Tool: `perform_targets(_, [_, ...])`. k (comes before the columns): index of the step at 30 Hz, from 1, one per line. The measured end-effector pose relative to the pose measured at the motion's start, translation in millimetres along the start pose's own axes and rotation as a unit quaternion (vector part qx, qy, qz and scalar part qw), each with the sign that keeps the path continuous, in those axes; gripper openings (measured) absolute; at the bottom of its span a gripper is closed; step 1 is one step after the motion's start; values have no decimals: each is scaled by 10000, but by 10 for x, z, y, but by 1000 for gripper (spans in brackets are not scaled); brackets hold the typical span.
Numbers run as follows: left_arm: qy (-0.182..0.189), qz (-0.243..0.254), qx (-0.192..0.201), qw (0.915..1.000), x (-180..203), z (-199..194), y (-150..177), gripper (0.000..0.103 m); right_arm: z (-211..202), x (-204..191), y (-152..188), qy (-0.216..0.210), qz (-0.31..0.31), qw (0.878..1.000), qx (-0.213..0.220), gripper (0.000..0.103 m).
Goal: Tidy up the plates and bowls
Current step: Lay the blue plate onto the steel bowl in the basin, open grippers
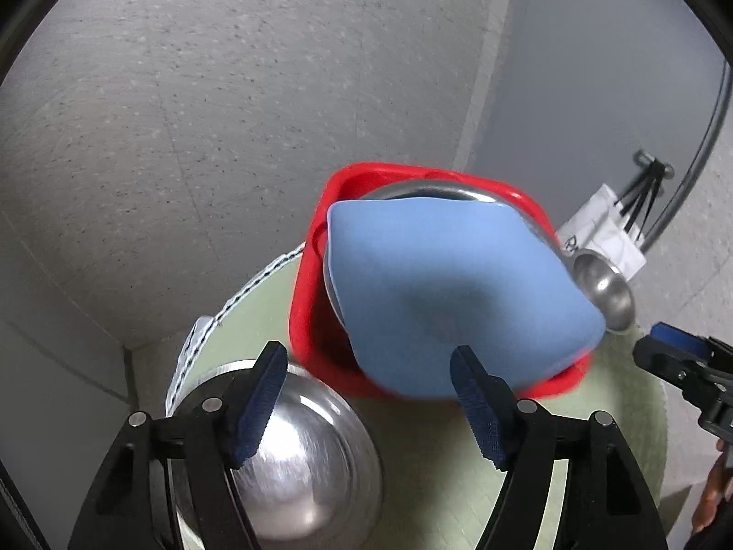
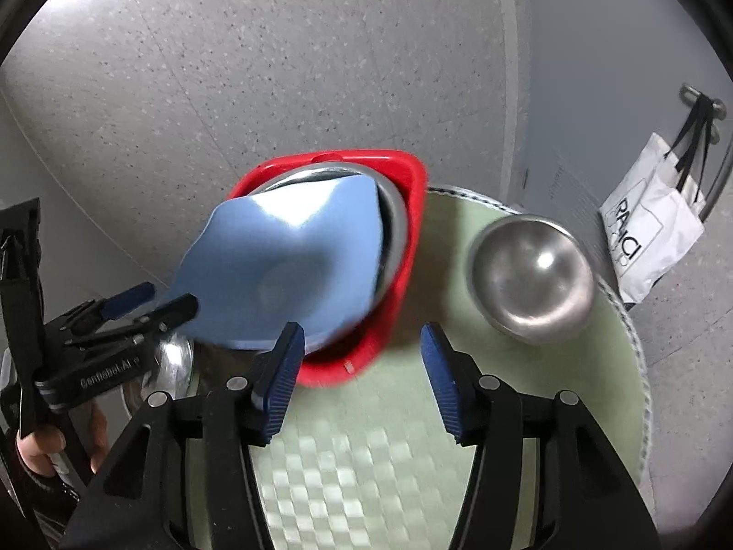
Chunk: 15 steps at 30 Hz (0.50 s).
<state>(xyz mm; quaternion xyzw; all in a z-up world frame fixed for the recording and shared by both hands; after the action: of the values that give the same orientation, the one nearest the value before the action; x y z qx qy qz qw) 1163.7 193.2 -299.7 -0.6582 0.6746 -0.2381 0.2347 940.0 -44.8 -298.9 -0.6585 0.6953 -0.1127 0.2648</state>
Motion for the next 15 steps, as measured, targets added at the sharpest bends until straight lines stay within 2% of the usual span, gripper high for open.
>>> perform_targets(4, [93,-37,262,9996,203,-435,397,72,-350,150,249,41,-19,9999,131,63])
perform_targets(8, [472,119,346,9982,517,-783,982,80,-653,349,631,112,30,9998,137,64])
perform_targets(12, [820,477,151,9954,866,-966,1689,80,-840,523,1168,85,195,9998,-20,65])
perform_targets(15, [877,714,-77,9936,1087,-994,2096,80,-864,613,1529,37,244,9994,-230,65])
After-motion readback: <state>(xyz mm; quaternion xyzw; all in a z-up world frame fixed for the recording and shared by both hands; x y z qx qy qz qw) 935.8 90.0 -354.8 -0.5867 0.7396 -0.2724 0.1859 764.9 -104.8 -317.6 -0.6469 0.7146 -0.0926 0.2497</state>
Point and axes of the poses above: each gripper's, at about its wrist camera, not at the fingertips, and z roughly the way its jaws point, x to its right, y to its underside, the point moved 7 cm from there along z, roughly the way its jaws point, and after that the axes turned 4 degrees about -y, right-handed, at the moved point
